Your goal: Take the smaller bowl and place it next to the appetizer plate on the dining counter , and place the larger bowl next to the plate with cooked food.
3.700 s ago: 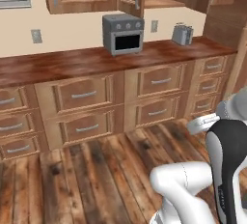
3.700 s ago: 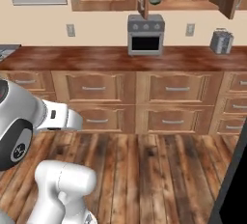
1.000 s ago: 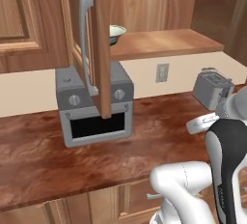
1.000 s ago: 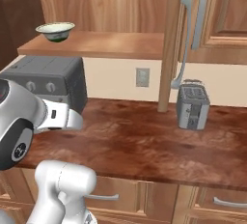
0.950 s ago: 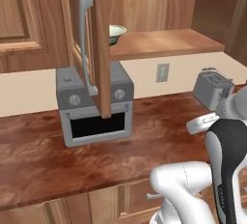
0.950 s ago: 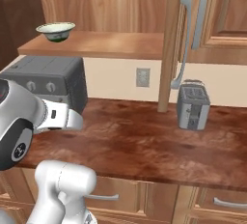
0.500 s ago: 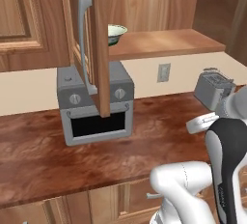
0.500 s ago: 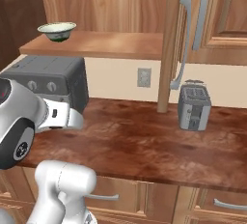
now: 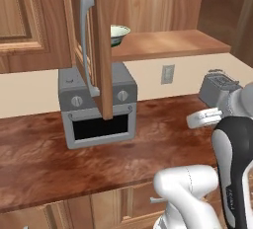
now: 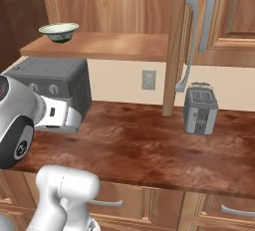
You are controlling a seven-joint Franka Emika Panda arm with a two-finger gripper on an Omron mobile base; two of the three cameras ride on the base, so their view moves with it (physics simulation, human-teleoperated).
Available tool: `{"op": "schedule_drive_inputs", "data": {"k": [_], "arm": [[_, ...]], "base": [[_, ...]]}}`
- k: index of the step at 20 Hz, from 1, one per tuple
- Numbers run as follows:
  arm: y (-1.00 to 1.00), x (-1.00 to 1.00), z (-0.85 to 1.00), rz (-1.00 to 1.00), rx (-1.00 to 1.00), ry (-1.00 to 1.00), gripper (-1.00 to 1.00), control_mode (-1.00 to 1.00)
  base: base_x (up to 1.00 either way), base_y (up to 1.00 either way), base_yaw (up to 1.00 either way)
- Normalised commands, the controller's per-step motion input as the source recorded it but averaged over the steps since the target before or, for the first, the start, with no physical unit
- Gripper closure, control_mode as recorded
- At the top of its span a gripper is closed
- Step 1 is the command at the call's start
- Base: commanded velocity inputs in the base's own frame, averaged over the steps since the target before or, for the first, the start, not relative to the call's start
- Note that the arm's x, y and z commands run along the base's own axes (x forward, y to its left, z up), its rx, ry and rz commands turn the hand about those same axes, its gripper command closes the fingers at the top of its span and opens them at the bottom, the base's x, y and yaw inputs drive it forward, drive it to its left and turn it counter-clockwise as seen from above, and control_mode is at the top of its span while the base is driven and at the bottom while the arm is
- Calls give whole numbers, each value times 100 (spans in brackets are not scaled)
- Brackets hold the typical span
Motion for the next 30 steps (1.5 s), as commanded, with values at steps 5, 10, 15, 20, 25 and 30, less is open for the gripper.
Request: {"op": "schedule_drive_inputs", "data": {"k": [5, 10, 15, 20, 25, 30], "arm": [[36, 15, 54, -18, 29, -12, -100, -100], [24, 9, 52, -17, 33, -2, -100, -100], [2, 43, 34, -10, 27, 0, -100, -100], [1, 50, 34, -5, 12, -2, -100, -100], [15, 65, 25, -2, 14, -4, -100, -100], [34, 65, 11, 0, 8, -9, -100, -100]], "base": [[0, 0, 0], [0, 0, 0], [0, 0, 0], [0, 0, 0], [0, 0, 0], [0, 0, 0]]}}
